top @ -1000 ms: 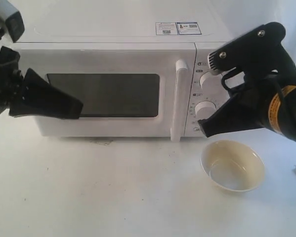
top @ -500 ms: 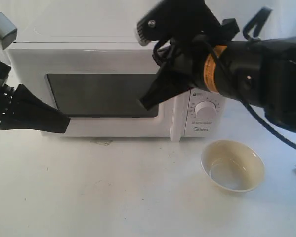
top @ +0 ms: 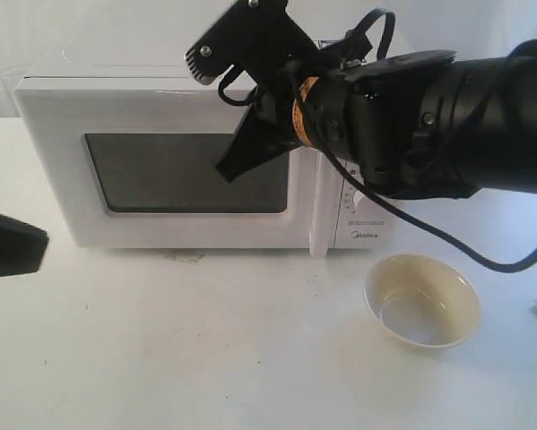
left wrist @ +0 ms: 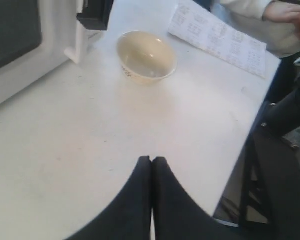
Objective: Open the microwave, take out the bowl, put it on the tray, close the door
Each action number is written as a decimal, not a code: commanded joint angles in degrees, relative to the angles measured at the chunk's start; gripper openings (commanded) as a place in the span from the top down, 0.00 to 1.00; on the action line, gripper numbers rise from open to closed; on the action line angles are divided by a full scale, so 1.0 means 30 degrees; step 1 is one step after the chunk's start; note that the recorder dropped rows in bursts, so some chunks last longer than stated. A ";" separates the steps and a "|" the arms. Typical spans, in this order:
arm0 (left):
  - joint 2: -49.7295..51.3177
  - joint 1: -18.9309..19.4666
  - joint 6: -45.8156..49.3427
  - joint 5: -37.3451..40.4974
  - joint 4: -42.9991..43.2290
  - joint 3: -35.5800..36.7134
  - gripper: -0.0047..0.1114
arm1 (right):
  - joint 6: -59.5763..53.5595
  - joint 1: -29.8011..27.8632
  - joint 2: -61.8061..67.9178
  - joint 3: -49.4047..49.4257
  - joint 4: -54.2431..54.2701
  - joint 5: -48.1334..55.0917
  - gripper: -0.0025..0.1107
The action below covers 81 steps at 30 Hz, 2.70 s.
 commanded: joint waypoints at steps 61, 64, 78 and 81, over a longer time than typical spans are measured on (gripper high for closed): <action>-0.9695 -0.0002 -1.7044 0.0019 2.0518 0.0150 0.96 | -0.0474 -0.8857 -2.0368 1.5080 0.3988 -0.8587 0.98; -0.9695 -0.0002 -1.7044 -0.0055 2.0518 0.0150 0.96 | -0.0343 -0.9899 -2.2468 1.6710 0.4040 -0.8686 0.98; -0.9695 -0.0002 -1.7044 -0.0096 2.0518 0.0150 0.96 | -0.0343 -0.9899 -2.4839 1.9035 0.4040 -0.8768 0.98; -0.9695 -0.0002 -1.7044 -0.0096 2.0518 0.0150 0.96 | -0.0343 -0.9899 -2.5890 1.9274 0.4040 -0.8853 0.98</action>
